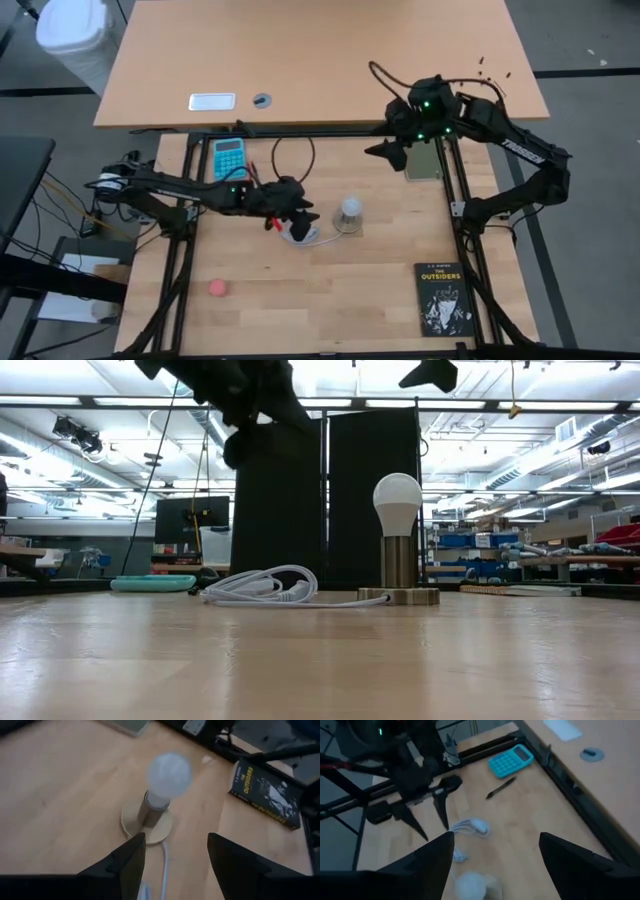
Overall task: Screw lightbulb
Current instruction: Insert the white lightbulb into the desk lamp
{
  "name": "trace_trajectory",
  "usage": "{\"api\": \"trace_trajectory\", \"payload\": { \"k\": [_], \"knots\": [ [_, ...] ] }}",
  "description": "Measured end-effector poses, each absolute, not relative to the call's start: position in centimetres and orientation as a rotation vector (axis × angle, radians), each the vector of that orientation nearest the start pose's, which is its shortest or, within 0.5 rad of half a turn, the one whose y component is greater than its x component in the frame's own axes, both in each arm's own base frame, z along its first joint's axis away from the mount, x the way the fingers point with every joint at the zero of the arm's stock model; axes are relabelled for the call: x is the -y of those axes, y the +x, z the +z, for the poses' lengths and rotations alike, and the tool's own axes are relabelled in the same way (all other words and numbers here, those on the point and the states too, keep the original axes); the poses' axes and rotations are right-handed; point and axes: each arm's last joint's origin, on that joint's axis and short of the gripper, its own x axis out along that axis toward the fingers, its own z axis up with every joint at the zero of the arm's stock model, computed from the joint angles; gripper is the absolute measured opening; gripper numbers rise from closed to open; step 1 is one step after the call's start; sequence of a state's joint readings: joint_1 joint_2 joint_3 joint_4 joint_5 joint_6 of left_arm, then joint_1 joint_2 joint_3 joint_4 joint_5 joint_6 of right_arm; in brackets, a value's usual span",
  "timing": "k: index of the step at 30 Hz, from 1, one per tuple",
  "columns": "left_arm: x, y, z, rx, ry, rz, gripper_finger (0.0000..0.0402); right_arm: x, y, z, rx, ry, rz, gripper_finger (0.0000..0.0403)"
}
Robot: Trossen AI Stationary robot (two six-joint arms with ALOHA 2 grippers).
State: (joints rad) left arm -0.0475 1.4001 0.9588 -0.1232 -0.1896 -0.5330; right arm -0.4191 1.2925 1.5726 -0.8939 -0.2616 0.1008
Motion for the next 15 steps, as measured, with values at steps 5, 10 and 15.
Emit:
{"api": "trace_trajectory", "payload": {
  "k": [5,10,15],
  "knots": [
    [1.0,30.5,25.6,-0.525,-0.554,0.321,0.0218,10.3,22.0,42.7,-0.577,0.289,-0.184,0.0307],
    [1.1,30.1,25.3,-0.573,-0.425,0.354,0.0218,11.1,22.9,42.0,-0.598,0.316,-0.193,0.0307],
    [0.8,30.1,24.1,-0.619,-0.262,0.336,0.0218,10.4,24.7,41.0,-0.638,0.387,-0.164,0.0307]
  ]
}}
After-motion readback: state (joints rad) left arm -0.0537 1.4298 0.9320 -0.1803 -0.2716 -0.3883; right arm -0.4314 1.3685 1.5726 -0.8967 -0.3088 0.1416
